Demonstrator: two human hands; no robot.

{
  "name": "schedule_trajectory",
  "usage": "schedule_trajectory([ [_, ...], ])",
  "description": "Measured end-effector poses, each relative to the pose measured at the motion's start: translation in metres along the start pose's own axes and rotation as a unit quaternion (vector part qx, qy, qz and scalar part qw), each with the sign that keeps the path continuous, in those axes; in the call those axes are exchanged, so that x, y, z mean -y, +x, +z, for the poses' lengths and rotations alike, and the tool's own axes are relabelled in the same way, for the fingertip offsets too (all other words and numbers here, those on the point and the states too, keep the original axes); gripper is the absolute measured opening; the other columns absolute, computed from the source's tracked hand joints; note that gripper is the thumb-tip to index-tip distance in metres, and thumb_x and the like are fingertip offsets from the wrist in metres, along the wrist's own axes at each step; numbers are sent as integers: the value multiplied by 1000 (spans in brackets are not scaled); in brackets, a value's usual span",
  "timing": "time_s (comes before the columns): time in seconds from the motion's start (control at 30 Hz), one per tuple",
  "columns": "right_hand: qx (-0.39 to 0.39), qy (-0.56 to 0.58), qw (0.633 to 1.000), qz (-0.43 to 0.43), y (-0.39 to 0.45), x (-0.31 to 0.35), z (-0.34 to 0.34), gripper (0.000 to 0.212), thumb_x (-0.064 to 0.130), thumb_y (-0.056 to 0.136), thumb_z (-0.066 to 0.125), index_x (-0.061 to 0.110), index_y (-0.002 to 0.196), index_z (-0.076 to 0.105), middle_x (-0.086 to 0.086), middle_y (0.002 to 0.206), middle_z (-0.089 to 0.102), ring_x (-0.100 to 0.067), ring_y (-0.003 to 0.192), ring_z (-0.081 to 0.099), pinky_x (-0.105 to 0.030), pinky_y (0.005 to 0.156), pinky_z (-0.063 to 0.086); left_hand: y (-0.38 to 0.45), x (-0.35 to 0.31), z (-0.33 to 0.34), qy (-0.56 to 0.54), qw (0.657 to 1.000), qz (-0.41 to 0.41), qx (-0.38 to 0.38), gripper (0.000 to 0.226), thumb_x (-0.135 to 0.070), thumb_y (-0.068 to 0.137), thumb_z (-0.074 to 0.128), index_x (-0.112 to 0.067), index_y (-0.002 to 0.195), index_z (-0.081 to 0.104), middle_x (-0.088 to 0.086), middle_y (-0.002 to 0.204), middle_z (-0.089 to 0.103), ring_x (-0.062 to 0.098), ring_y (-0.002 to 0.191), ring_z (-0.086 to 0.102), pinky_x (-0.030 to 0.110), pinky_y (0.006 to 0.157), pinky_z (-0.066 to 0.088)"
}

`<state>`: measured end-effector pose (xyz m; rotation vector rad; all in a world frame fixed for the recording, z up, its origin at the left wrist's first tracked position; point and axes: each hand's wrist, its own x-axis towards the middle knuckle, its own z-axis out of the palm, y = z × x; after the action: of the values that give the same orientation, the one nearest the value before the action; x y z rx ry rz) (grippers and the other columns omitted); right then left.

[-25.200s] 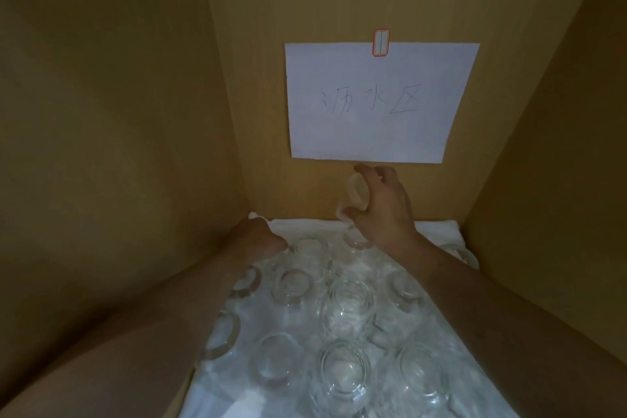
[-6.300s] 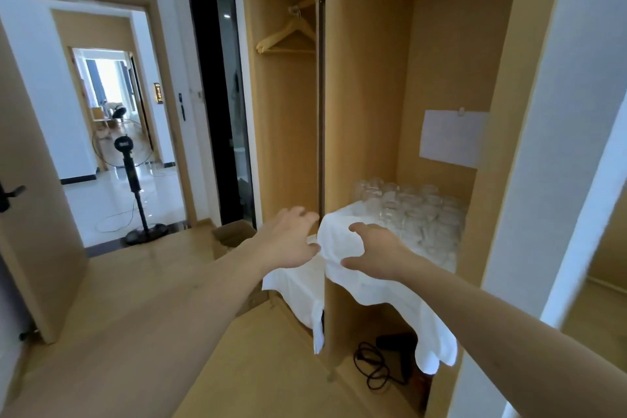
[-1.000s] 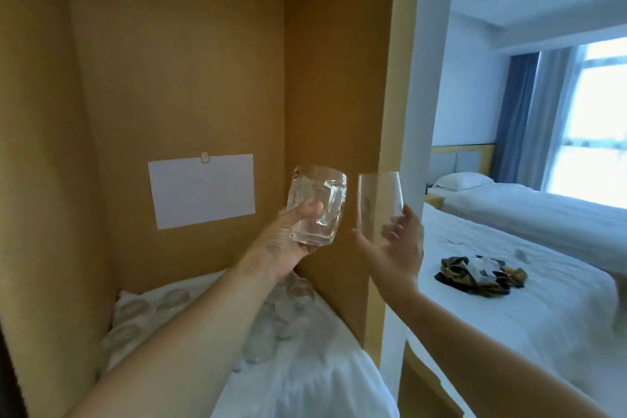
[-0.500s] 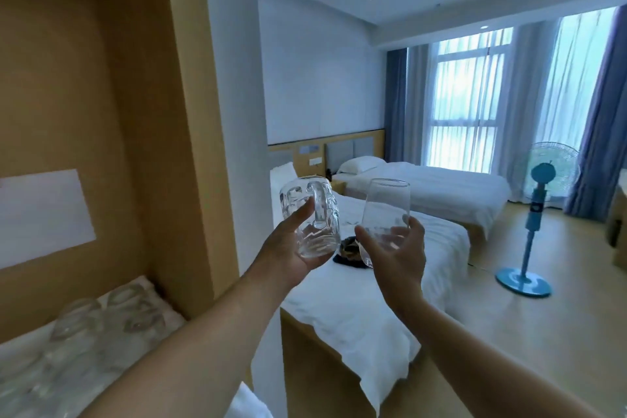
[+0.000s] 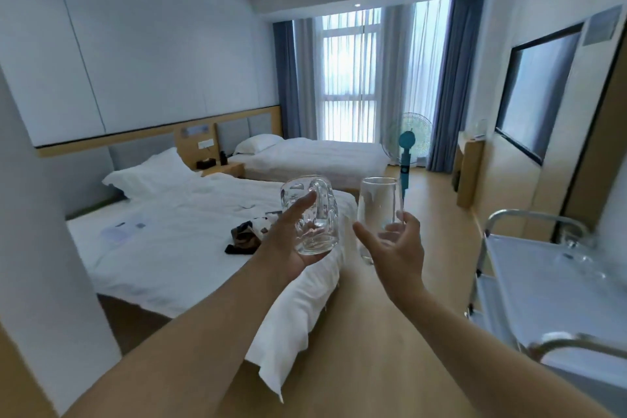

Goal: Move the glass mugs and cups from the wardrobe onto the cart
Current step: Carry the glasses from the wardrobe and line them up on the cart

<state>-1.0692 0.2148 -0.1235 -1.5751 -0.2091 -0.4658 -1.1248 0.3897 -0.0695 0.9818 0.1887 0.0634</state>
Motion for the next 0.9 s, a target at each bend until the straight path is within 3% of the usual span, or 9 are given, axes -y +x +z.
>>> schedule_trajectory([
  [0.23,-73,-50,996,31,37,-50,-45,81,53,64,89,25,126,44,1,107,57,-13,93,63,-24,75,52,74,49,43,5,996,-75,43,80,-40,73,85,-8,141,57,14,121,67,31,100,67,44,90,52],
  [0.4,-118,-77,988,59,74,-82,-63,90,52,65,90,19,135,44,1,109,58,-15,94,65,-31,79,55,139,70,64,8,989,-116,92,79,-40,73,86,-9,140,58,11,113,69,28,92,69,41,78,54],
  [0.53,-154,-103,980,75,110,-101,-66,90,51,68,88,19,138,41,1,111,57,-12,95,62,-27,76,51,194,79,77,73,985,-115,107,86,-43,64,91,-17,139,57,15,133,63,34,112,67,45,81,58],
  [0.7,-185,-126,970,91,160,-127,-60,88,48,71,88,19,139,41,1,114,57,-15,99,62,-37,88,55,265,82,93,103,975,-133,145,78,-41,58,92,-20,128,63,11,117,74,31,104,73,44,77,61],
  [0.77,-200,-135,966,95,179,-137,-56,87,50,71,87,20,138,41,3,111,56,-14,99,62,-33,83,54,292,84,98,121,971,-127,159,83,-42,54,94,-22,128,63,8,114,76,30,104,73,44,76,61],
  [0.9,-230,-144,957,107,206,-159,-48,87,51,70,88,21,138,41,9,108,54,-6,95,60,-19,72,46,342,88,107,152,965,-126,171,98,-43,49,95,-22,137,56,12,128,66,33,116,66,53,88,59],
])
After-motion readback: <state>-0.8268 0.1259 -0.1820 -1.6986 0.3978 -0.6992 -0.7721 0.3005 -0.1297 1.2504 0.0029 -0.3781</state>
